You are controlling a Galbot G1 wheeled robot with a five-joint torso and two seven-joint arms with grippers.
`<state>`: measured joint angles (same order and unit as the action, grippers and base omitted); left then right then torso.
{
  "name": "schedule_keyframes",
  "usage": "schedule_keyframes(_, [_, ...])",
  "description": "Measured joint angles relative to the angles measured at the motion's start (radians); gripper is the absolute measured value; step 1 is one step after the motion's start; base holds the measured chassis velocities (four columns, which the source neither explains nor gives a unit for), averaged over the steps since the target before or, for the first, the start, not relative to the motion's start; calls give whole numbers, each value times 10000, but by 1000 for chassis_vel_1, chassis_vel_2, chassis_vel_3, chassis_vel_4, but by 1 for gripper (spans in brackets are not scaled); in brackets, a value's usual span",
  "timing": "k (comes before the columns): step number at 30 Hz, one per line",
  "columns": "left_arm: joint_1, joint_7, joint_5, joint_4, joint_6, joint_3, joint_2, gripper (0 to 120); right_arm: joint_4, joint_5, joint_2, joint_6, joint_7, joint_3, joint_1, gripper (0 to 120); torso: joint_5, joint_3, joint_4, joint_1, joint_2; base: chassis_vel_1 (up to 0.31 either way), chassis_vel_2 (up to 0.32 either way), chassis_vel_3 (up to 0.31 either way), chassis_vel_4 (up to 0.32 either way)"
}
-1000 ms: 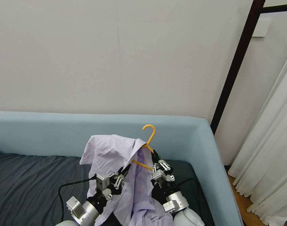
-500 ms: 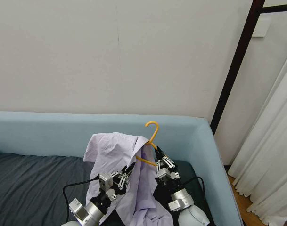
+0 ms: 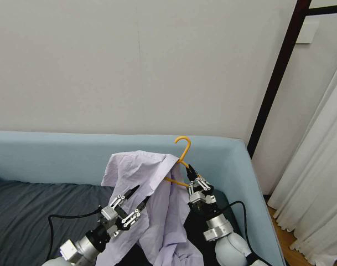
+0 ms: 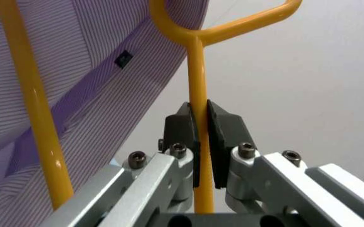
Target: Pick up the clothes from the sofa and hang them on the clothes hanger.
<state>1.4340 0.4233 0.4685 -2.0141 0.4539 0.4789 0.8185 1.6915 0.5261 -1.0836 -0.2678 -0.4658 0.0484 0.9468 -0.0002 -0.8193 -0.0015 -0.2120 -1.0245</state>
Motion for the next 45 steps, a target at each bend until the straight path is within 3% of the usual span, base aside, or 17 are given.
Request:
schedule_keyframes(2, [-6,322,207,19,170,192,-229,74,-21,102,38,-76,14,-33,-7,4,-1,0,0,0,0,0,0,0,0])
schedule_keyframes(5, [-245,835,1037,41,337,703,-922,90,-152,492,78,-319,36,-83,7,4,0,0,0,0,0,0,0,0,0])
schedule_keyframes(9, [-566,953,1712,59,195,966,-1592,98,-331,952,23,-525,41,-89,91,4,0,-1,-1,0,0,0,0,0,0])
schedule_keyframes(10, [-566,953,1712,59,195,966,-1592,98,-331,952,23,-525,41,-89,91,4,0,-1,-1,0,0,0,0,0,0])
schedule_keyframes(14, [-1284,1492,2858,415,-256,1029,-3005,100,-604,1753,-120,-804,13,-82,204,4,2,0,-2,0,0,0,0,0,0])
schedule_keyframes(15, [-1284,1492,2858,415,-256,1029,-3005,100,-604,1753,-120,-804,13,-82,204,4,2,0,-2,0,0,0,0,0,0])
schedule_keyframes(19, [-1840,2778,3445,1178,-830,713,-3928,100,-674,2416,-261,-1070,-36,-199,267,4,1,0,-1,0,0,0,0,0,0])
schedule_keyframes(29, [-2235,3887,3805,2323,-1475,335,-4643,100,-825,3402,-465,-1575,-30,-110,231,4,-1,0,2,0,1,0,0,0,0])
schedule_keyframes(37, [-2270,4506,4283,2314,-2344,262,-4869,100,-1013,4017,-655,-1725,-29,-70,136,4,0,0,-2,0,0,0,0,0,0])
schedule_keyframes(45, [-2233,5000,3548,2433,-2653,263,-4956,100,-1045,4428,-834,-1820,9,133,-125,4,0,1,0,0,0,0,0,0,0])
